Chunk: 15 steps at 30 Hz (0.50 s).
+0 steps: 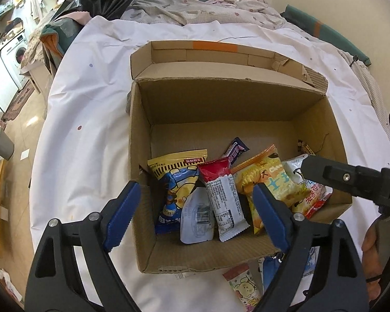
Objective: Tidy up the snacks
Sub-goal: 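Withdraw both open tools from the box toward the remaining snacks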
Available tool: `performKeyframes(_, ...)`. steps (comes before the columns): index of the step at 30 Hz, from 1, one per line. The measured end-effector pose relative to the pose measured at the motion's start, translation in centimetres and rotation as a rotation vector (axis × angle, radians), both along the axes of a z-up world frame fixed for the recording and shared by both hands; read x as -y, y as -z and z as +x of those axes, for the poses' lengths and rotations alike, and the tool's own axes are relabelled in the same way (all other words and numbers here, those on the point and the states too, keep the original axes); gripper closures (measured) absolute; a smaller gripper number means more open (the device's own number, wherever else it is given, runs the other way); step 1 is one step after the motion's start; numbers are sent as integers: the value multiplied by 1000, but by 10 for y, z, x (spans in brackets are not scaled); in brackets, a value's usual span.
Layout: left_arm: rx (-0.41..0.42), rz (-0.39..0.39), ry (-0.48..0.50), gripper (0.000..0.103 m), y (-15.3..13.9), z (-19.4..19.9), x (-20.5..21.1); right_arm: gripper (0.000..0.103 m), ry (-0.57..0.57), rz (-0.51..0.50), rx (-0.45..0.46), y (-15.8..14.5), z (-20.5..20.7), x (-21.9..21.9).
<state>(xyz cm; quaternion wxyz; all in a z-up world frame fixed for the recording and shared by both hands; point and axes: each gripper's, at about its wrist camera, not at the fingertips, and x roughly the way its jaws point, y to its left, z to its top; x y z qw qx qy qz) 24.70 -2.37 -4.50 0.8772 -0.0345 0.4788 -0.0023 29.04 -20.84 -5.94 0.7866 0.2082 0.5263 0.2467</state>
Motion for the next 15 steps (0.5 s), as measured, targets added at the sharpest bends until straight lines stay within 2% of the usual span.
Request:
performKeyframes(8,25,-16,-8,17,-10,-12,-7,19,23,15,17,-9,-8,8)
performKeyframes(15,40,-19,-19,17,-19,-31,-12,19,44,3,24,-20,-31,17)
